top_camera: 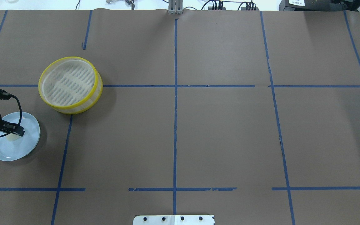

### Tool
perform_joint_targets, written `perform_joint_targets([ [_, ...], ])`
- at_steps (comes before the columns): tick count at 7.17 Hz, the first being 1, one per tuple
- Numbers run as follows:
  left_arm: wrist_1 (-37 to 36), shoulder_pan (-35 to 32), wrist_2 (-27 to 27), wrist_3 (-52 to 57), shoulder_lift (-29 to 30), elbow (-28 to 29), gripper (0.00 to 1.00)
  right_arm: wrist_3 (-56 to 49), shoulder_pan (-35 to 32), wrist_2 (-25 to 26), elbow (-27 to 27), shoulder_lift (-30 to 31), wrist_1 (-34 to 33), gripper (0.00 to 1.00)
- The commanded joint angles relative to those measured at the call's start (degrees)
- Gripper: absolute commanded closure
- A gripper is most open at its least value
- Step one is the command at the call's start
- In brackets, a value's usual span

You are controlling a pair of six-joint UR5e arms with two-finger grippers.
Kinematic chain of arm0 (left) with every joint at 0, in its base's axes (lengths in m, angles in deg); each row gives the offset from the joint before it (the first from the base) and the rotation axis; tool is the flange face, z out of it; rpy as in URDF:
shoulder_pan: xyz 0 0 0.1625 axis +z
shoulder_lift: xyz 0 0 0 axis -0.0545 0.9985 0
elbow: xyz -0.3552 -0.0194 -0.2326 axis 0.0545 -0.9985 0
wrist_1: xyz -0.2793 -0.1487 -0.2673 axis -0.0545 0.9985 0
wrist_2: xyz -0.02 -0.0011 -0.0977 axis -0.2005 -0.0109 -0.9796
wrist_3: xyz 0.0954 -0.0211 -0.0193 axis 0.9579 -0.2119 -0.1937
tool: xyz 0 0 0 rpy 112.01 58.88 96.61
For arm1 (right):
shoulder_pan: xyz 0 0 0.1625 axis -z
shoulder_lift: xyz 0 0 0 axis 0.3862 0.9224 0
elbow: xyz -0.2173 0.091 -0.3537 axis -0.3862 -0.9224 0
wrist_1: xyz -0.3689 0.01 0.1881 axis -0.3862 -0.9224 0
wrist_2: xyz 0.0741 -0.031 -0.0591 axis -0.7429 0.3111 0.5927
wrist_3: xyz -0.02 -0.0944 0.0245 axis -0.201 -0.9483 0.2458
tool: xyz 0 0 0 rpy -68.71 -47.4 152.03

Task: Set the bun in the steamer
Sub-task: 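Close the left gripper on the white bun, then lift the bun with the left gripper and carry it toward the steamer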

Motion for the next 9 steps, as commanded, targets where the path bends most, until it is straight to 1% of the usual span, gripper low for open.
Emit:
perform_joint_targets([
  [1, 0.06, -0.07, 0.02, 0.15, -0.01, -0.02, 0.56, 0.04, 0.03, 0.00, 0.00, 0.00, 0.00, 0.00],
  [2, 0.06, -0.07, 0.02, 0.15, -0.09, -0.02, 0.62, 0.04, -0.05, 0.00, 0.00, 0.00, 0.00, 0.00],
  [3, 0.06, -0.07, 0.02, 0.15, -0.09, -0.02, 0.64, 0.04, -0.06, 0.00, 0.00, 0.00, 0.00, 0.00],
  [4, 0.06, -0.24, 0.02, 0.15, -0.09, -0.19, 0.64, 0.04, -0.06, 0.00, 0.00, 0.00, 0.00, 0.00],
  [5, -0.46, -0.68, -0.07, 0.24, -0.18, -1.58, 0.64, 0.04, 0.03, 0.00, 0.00, 0.00, 0.00, 0.00],
  [6, -2.55, -0.77, -1.72, 2.33, -1.31, -4.64, 0.64, 0.04, -0.05, 0.00, 0.00, 0.00, 0.00, 0.00],
  [7, -8.92, -2.43, -3.13, 8.18, -1.41, -8.24, 0.67, 0.04, -0.06, 0.00, 0.00, 0.00, 0.00, 0.00],
  [8, -17.95, -8.36, -3.06, 13.46, -0.37, -11.76, 0.69, 0.04, 0.03, 0.00, 0.00, 0.00, 0.00, 0.00],
  [9, -26.57, -12.25, -3.05, 16.47, 4.25, -13.88, 0.71, 0.04, 0.03, 0.00, 0.00, 0.00, 0.00, 0.00],
])
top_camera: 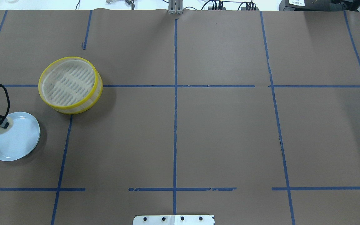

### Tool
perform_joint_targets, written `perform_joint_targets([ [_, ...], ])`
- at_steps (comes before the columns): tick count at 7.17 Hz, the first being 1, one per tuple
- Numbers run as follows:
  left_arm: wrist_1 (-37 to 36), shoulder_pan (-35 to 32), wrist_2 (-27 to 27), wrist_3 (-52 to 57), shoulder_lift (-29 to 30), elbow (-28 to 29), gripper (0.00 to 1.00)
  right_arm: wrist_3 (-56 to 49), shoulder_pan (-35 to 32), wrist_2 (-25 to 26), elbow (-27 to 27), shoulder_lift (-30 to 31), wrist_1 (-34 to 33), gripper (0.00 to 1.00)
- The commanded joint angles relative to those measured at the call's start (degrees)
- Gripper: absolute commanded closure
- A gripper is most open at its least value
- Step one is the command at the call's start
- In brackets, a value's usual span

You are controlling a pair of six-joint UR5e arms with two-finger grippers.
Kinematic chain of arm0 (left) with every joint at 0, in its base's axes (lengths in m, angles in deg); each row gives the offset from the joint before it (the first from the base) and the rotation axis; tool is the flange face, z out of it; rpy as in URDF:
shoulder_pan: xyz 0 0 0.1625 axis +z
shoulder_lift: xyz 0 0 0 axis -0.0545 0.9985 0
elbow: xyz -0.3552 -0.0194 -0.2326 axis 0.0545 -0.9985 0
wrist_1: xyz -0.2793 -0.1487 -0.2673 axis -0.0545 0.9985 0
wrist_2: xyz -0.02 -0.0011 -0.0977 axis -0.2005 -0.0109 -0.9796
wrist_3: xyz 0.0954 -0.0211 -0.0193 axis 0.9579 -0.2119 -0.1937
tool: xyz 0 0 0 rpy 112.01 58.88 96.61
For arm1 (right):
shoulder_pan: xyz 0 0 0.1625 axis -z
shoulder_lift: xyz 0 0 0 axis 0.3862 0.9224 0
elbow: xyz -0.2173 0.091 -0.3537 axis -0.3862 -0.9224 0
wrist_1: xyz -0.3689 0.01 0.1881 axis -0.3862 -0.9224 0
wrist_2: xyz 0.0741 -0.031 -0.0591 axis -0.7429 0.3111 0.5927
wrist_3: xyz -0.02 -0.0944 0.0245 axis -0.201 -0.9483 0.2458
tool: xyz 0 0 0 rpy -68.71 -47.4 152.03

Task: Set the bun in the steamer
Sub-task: 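Lift the bun with the left gripper and carry it toward the steamer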

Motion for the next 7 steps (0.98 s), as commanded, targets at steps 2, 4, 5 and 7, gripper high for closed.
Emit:
perform_joint_targets([
  [2, -28.09, -9.16, 0.35, 6.49, 19.05, -2.30, 0.71, 0.00, 0.03, 0.00, 0.00, 0.00, 0.00, 0.00],
  [4, -33.37, -9.18, -0.25, 6.40, 27.28, 1.47, 0.73, 0.00, 0.03, 0.00, 0.00, 0.00, 0.00, 0.00],
  [5, -31.63, -8.30, -0.44, 5.62, 30.09, 4.71, 0.73, 0.00, 0.03, 0.00, 0.00, 0.00, 0.00, 0.00],
  [7, -21.05, -4.97, -1.32, 2.04, 31.17, 12.34, 0.73, 0.00, 0.03, 0.00, 0.00, 0.00, 0.00, 0.00],
])
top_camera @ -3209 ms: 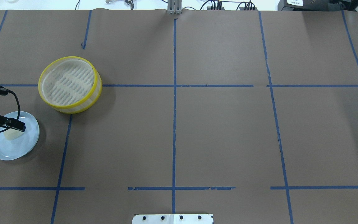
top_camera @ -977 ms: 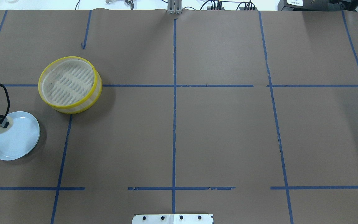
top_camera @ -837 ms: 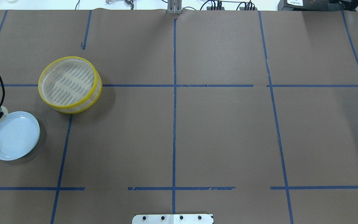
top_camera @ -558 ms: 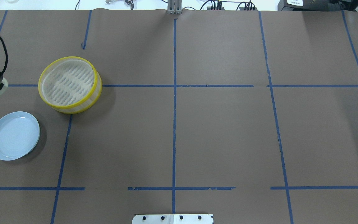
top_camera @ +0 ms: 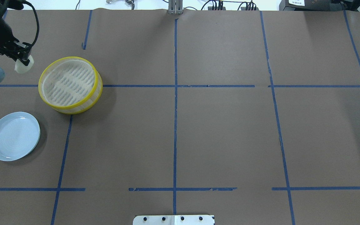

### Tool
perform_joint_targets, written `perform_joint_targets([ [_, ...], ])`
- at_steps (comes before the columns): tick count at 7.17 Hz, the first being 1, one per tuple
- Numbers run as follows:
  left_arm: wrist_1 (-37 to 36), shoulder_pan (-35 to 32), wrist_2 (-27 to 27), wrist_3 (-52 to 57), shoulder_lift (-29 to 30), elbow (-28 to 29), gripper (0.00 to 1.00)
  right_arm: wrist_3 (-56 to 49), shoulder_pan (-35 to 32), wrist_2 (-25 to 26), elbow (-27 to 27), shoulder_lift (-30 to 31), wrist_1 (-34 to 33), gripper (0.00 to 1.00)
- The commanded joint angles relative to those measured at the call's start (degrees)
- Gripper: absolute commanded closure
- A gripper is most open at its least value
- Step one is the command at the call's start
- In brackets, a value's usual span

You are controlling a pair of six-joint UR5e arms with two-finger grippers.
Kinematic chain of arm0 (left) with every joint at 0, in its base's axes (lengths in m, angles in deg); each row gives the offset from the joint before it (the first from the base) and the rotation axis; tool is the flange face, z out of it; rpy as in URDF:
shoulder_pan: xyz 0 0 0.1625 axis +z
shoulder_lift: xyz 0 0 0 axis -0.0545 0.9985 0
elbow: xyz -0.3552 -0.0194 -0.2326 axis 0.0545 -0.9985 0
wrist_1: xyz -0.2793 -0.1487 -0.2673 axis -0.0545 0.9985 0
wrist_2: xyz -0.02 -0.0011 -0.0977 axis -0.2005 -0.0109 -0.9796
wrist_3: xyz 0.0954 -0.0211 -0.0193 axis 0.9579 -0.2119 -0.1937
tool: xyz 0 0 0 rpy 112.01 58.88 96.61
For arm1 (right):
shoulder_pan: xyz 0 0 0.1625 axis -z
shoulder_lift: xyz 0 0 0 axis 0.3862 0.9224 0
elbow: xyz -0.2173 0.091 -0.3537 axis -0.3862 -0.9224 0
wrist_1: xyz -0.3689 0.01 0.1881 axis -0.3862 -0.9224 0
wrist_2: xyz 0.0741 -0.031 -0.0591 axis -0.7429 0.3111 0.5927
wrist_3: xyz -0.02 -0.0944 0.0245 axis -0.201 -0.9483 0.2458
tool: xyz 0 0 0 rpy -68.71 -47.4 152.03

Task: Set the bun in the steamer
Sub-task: 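Lower the bun into the yellow-rimmed steamer with the left gripper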

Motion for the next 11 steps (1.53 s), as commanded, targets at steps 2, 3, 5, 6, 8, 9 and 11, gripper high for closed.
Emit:
perform_joint_targets([
  [2, 15.87, 4.30, -0.40, -6.45, 0.83, 10.88, 0.73, 0.00, -0.09, 0.00, 0.00, 0.00, 0.00, 0.00],
  [3, 18.52, 6.49, -0.32, -9.16, 0.83, 12.64, 0.73, 0.00, 0.00, 0.00, 0.00, 0.00, 0.00, 0.00],
  [5, 23.36, 8.97, -0.14, -12.35, 0.47, 15.11, 0.73, 0.00, 0.00, 0.00, 0.00, 0.00, 0.00, 0.00],
  [6, 23.81, 9.41, 0.04, -12.62, 0.39, 15.65, 0.73, 0.00, 0.00, 0.00, 0.00, 0.00, 0.00, 0.00],
  [8, 26.00, 9.76, 0.12, -12.62, 0.21, 16.70, 0.72, 0.00, 0.00, 0.00, 0.00, 0.00, 0.00, 0.00],
  [9, 26.10, 9.76, 0.12, -12.62, 0.21, 16.88, 0.62, 0.00, -0.08, 0.00, 0.00, 0.00, 0.00, 0.00],
  [11, 26.10, 9.68, 0.12, -12.62, 0.04, 16.62, 0.04, 0.00, -0.08, 0.00, 0.00, 0.00, 0.00, 0.00],
])
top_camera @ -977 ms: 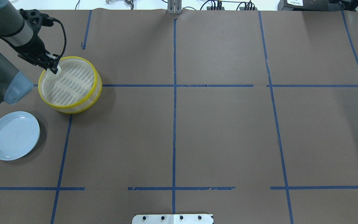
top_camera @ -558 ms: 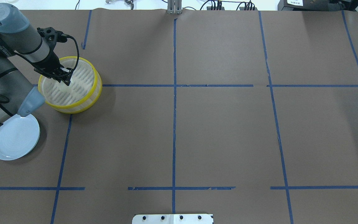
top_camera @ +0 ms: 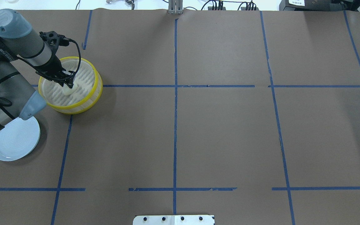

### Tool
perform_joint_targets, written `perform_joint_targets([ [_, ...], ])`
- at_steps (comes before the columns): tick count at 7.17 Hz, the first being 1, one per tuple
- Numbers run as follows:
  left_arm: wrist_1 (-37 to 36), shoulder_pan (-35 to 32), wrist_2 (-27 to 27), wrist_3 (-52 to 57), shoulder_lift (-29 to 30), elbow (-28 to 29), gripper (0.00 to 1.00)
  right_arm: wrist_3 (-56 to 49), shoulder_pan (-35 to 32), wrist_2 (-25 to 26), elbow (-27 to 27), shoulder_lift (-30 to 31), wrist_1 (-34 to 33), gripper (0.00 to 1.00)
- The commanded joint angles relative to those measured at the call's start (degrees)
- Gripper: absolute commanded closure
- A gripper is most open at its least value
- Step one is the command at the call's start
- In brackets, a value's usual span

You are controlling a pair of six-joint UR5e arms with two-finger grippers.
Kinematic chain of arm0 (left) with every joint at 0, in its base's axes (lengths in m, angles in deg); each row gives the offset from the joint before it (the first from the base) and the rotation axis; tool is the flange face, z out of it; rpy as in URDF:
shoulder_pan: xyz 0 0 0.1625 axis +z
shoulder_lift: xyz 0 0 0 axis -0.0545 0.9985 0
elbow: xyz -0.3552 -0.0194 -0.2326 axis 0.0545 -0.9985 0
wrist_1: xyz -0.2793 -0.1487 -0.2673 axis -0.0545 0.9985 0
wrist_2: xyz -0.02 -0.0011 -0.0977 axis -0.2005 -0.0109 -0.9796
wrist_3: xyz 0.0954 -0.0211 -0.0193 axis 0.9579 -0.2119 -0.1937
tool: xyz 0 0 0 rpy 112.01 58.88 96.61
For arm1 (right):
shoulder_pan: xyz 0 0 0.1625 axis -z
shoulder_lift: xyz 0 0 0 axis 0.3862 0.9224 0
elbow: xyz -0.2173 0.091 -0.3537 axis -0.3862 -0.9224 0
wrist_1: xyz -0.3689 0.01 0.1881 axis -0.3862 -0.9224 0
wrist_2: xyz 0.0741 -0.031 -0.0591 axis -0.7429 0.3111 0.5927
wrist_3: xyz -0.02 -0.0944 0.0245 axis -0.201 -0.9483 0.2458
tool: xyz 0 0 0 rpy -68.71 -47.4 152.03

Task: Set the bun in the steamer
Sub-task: 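Lower the bun into the yellow-rimmed steamer with the left gripper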

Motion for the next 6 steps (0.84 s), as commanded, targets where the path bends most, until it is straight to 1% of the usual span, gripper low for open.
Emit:
perform_joint_targets([
  [1, 0.07, -0.05, 0.00, -0.09, -0.09, -0.31, 0.00, 0.00, 0.04, 0.00, 0.00, 0.00, 0.00, 0.00],
  [3, 0.07, -0.05, 0.00, 0.34, -0.18, -0.66, 0.00, 0.00, -0.04, 0.00, 0.00, 0.00, 0.00, 0.00],
  [4, 0.07, -0.14, 0.00, 0.52, -0.27, -1.79, 0.00, 0.00, 0.04, 0.00, 0.00, 0.00, 0.00, 0.00],
  [6, -0.28, -0.58, 0.44, 0.52, -1.40, -6.96, 0.00, 0.00, -0.04, 0.00, 0.00, 0.00, 0.00, 0.00],
])
